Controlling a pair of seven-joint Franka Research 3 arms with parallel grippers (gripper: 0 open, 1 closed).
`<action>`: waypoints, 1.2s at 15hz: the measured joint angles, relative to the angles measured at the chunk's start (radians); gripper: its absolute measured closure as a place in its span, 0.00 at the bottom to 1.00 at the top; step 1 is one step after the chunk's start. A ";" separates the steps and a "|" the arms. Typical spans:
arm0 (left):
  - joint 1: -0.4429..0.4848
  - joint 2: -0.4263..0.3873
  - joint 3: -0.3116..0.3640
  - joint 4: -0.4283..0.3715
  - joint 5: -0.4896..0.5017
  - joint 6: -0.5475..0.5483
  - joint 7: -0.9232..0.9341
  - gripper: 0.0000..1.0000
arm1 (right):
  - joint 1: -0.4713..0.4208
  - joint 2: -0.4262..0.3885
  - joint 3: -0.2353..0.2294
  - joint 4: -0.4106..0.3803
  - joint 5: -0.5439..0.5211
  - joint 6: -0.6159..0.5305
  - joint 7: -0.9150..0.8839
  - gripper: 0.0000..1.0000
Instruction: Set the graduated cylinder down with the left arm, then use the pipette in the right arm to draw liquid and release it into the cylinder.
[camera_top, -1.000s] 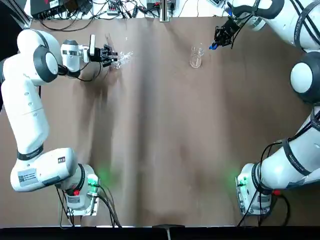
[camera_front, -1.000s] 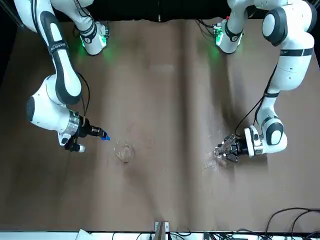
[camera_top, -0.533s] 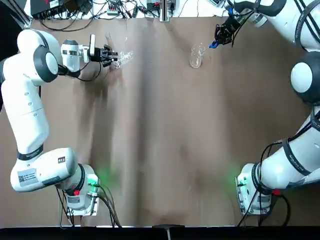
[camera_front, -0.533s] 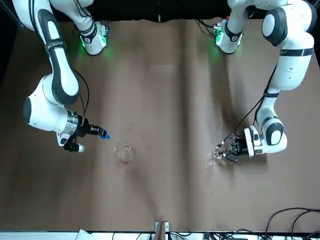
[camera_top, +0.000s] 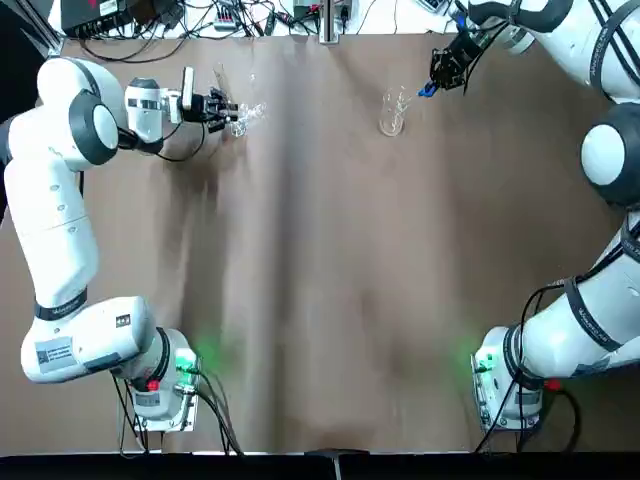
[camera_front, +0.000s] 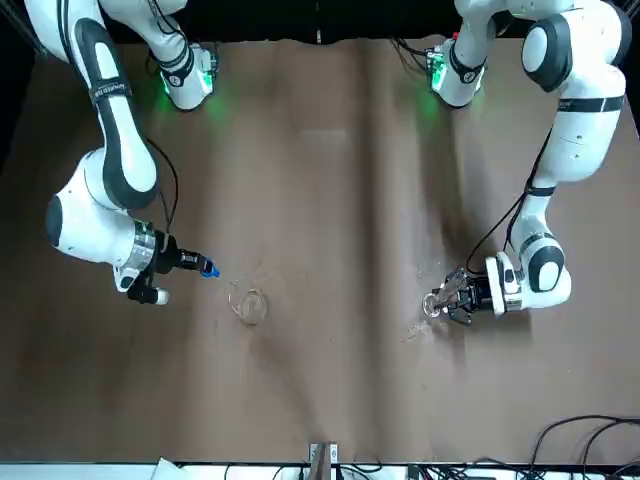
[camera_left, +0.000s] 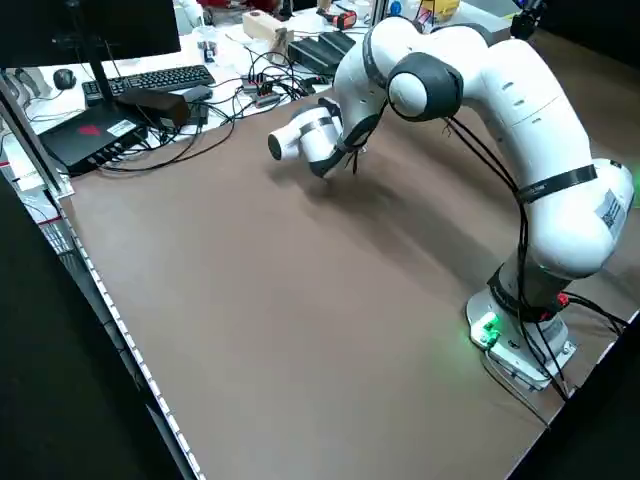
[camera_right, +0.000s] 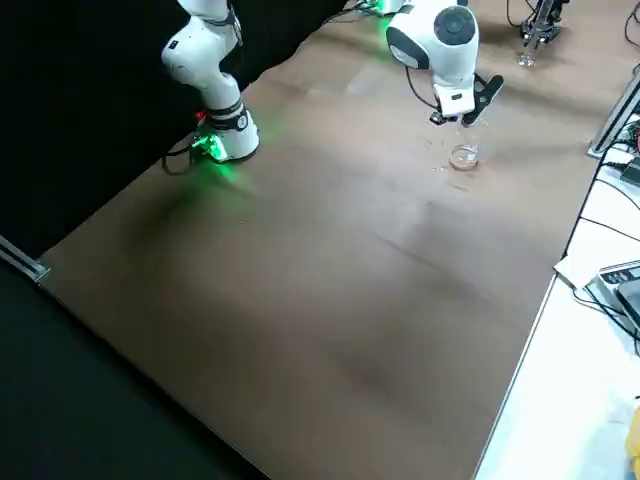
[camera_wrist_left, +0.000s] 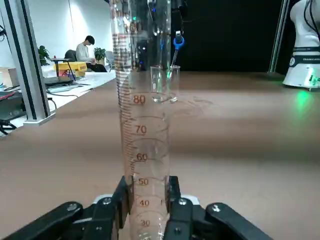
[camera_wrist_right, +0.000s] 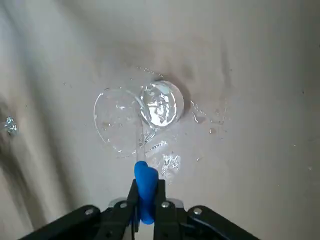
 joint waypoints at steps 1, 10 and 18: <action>-0.007 -0.004 -0.007 0.004 0.000 0.000 -0.011 0.66 | 0.000 0.000 0.000 0.000 0.000 0.000 0.000 0.86; -0.139 -0.050 -0.104 0.012 -0.066 0.184 -0.074 0.66 | 0.028 0.000 0.002 0.042 -0.130 0.000 0.028 0.88; -0.327 -0.043 -0.119 0.002 -0.247 0.295 -0.075 0.66 | 0.107 -0.002 0.003 0.080 -0.351 0.000 0.084 0.91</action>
